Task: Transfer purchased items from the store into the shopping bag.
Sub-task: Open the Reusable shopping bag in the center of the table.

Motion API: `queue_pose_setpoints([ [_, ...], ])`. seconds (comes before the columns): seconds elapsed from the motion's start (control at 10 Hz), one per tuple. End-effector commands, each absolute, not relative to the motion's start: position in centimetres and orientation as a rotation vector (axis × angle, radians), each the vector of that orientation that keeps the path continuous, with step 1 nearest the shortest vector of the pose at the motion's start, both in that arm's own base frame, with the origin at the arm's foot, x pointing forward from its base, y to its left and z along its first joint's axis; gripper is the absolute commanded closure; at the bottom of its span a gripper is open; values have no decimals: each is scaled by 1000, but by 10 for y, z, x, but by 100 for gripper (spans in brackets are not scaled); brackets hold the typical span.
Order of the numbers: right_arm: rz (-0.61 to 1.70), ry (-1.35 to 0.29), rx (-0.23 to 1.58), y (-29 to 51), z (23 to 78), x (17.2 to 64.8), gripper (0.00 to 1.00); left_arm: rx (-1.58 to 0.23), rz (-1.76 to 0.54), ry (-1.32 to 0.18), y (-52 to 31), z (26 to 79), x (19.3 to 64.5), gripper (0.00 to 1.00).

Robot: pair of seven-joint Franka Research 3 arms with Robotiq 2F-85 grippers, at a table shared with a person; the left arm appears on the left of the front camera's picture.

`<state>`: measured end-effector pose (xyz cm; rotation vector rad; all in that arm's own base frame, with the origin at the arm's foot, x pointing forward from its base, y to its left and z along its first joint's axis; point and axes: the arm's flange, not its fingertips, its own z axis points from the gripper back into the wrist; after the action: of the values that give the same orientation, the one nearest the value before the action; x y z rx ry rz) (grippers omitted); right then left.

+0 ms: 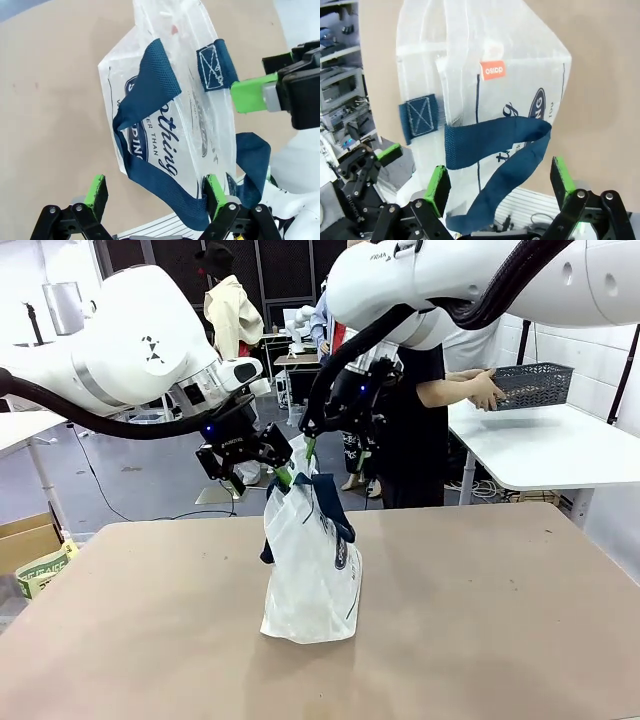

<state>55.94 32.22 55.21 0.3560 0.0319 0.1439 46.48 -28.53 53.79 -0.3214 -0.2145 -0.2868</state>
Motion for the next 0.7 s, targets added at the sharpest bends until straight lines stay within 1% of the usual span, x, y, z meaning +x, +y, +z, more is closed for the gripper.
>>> queue_pose_setpoints([
  [0.0,150,-3,336,331,555,568,0,-313,-288,-253,-283,544,461,0],
  [0.6,149,48,340,350,533,581,0,-314,-303,-246,-285,544,458,0],
])
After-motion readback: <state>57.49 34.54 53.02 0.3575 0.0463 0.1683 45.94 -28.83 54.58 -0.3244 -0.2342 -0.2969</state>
